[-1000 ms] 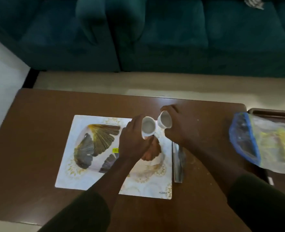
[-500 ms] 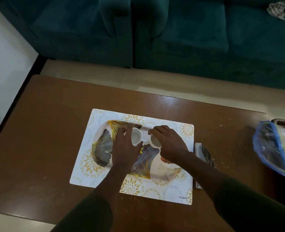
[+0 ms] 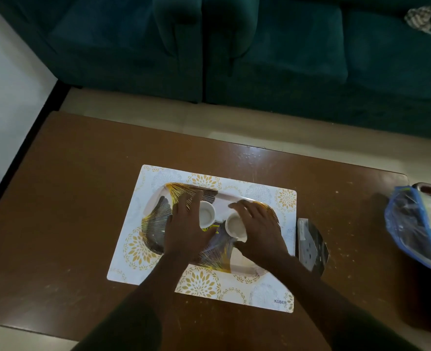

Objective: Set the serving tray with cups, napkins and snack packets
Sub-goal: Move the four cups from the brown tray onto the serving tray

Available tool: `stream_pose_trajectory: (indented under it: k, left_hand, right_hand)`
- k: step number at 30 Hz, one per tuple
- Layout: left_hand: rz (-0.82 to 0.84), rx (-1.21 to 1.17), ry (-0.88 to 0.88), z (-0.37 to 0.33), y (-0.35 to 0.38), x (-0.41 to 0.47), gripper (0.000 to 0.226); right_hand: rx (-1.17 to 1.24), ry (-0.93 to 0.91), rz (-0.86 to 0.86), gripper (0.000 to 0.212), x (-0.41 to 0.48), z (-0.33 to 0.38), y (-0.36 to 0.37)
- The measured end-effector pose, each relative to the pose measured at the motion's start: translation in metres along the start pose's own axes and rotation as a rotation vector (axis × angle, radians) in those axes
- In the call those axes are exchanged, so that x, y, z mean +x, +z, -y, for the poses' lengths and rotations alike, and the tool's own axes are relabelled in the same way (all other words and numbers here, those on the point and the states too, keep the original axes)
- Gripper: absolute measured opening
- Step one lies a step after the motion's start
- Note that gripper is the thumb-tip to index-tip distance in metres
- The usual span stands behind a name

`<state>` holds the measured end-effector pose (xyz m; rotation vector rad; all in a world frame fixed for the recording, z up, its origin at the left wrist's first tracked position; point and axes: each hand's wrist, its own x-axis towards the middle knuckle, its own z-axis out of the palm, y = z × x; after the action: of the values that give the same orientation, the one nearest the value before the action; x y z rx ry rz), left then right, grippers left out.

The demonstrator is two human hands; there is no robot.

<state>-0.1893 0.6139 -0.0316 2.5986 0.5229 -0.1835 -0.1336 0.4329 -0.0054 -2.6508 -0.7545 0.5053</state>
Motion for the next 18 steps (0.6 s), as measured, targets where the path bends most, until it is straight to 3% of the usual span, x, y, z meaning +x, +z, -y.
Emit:
stream_pose_trajectory:
  k: [3, 5, 8, 11, 14, 18]
  left_hand:
    - [0.080, 0.148, 0.199, 0.011, -0.010, 0.000, 0.091]
    - [0.151, 0.201, 0.332, 0.015, -0.013, 0.004, 0.086]
    - [0.199, 0.188, 0.375, 0.011, -0.017, 0.010, 0.078]
    - [0.132, 0.119, 0.252, 0.008, -0.015, 0.007, 0.063]
    - [0.067, -0.026, 0.067, 0.002, -0.012, 0.003, 0.066]
    - [0.131, -0.181, 0.085, 0.002, -0.005, 0.002, 0.074]
  right_hand:
    - [0.196, 0.368, -0.240, 0.075, -0.019, 0.010, 0.005]
    - [0.285, 0.493, -0.306, 0.082, -0.027, 0.017, 0.014]
    - [0.358, 0.498, -0.305, 0.090, -0.026, 0.025, 0.023]
    - [0.315, 0.540, -0.223, 0.094, -0.013, 0.027, 0.026]
    - [0.268, 0.545, -0.137, 0.081, -0.003, 0.025, 0.025]
    - [0.248, 0.394, -0.123, 0.071, -0.003, 0.017, 0.024]
